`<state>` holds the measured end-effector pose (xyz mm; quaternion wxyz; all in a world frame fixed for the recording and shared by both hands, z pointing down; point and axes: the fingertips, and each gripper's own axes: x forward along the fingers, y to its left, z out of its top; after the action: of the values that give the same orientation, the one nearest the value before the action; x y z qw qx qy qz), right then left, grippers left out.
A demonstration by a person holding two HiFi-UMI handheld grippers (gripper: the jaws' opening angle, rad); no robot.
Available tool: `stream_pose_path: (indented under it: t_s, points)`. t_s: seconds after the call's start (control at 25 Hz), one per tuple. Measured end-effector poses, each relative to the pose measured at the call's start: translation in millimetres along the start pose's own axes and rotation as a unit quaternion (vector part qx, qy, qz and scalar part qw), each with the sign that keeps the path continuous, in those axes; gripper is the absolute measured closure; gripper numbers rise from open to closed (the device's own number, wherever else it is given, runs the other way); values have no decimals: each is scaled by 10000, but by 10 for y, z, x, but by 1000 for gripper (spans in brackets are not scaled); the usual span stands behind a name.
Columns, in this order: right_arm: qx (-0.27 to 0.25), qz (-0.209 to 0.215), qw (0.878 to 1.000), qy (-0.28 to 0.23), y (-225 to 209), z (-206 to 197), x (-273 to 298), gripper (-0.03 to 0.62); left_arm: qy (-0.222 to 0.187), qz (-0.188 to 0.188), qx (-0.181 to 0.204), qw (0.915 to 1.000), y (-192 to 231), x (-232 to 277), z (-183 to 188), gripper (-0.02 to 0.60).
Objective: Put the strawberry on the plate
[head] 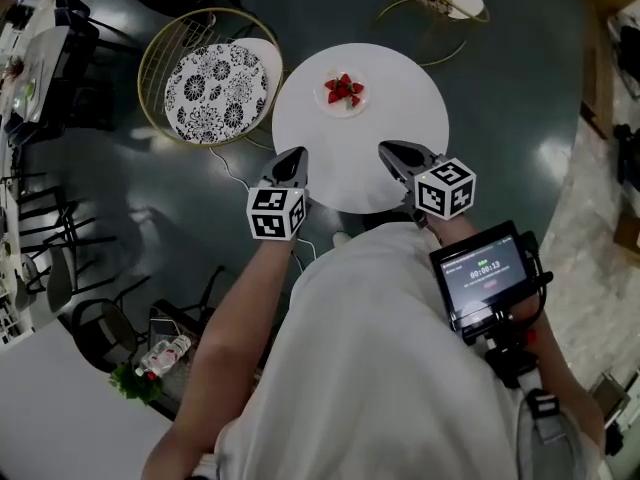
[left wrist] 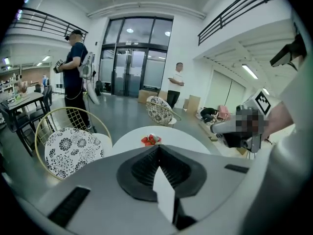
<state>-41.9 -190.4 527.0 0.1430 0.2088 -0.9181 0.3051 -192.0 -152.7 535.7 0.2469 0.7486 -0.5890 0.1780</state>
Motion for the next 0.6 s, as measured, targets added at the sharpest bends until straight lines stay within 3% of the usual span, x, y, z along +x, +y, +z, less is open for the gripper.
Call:
stream_pose_path:
  t_s: [0.6]
  points:
    - [-277,103,9994,-203,141,-86,0,586,-290,-203,44,9994,-114,-176,-182,574]
